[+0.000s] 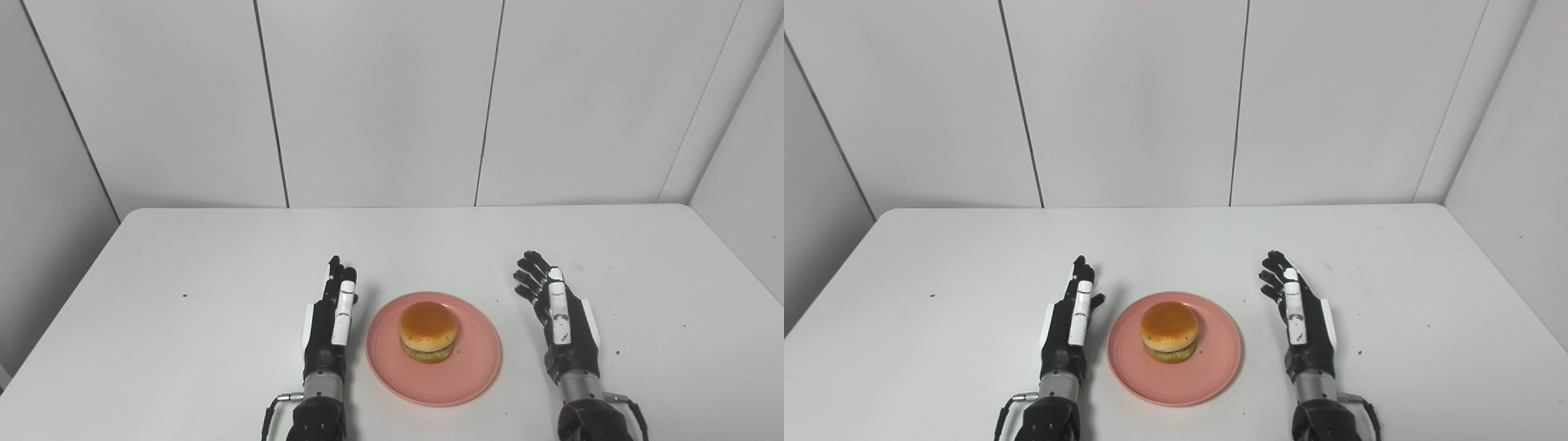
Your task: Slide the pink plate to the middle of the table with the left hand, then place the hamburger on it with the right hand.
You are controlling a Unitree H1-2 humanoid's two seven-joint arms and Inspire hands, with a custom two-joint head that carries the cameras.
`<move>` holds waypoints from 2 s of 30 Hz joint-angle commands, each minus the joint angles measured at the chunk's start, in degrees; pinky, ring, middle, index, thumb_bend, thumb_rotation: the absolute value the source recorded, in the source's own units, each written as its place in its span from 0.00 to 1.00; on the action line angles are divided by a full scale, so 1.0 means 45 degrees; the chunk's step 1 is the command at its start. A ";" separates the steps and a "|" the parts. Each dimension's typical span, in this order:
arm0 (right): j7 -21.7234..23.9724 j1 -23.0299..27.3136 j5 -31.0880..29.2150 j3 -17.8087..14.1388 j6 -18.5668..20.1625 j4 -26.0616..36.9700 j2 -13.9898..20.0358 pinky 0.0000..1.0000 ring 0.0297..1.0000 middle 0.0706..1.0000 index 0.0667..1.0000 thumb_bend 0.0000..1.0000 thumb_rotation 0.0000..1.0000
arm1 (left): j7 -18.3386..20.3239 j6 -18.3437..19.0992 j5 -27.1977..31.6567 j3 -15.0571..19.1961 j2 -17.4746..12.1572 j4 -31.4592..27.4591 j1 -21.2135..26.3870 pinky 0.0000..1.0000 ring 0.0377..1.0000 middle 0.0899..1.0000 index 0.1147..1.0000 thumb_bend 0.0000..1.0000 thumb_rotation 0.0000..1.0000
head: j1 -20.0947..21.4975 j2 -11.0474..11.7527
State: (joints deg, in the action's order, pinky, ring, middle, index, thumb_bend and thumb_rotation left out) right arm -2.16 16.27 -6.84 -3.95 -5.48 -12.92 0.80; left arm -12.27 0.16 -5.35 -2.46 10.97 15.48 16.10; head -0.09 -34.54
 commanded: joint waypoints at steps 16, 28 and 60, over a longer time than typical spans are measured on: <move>0.0345 -0.0552 -0.0045 0.0410 0.1045 0.0358 -0.0456 0.98 0.94 0.94 0.89 0.85 1.00 | 0.0158 0.0497 -0.0062 0.0084 -0.0181 -0.0346 -0.0269 1.00 1.00 1.00 0.96 0.75 0.99 | 0.0208 -0.0130; 0.0009 -0.1073 -0.0833 0.0090 0.2013 0.1711 -0.1403 0.95 0.93 0.93 0.88 0.87 1.00 | 0.0732 0.0545 0.0137 0.0111 -0.0442 -0.1097 -0.0772 1.00 1.00 0.99 0.97 0.75 1.00 | 0.0892 -0.0366; -0.0279 -0.1295 -0.0831 -0.0283 0.1638 0.1736 -0.1658 0.95 0.91 0.92 0.87 0.85 1.00 | 0.0231 -0.2322 0.0192 0.0397 -0.0249 0.0230 -0.1114 1.00 0.97 0.95 0.97 0.74 1.00 | 0.1112 -0.0198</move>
State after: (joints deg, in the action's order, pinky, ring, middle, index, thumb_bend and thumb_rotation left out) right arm -2.72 10.48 -10.88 -4.88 1.79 -4.69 -6.49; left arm -10.73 -7.57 -3.90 -1.04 10.18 13.68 12.20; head 4.92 -35.51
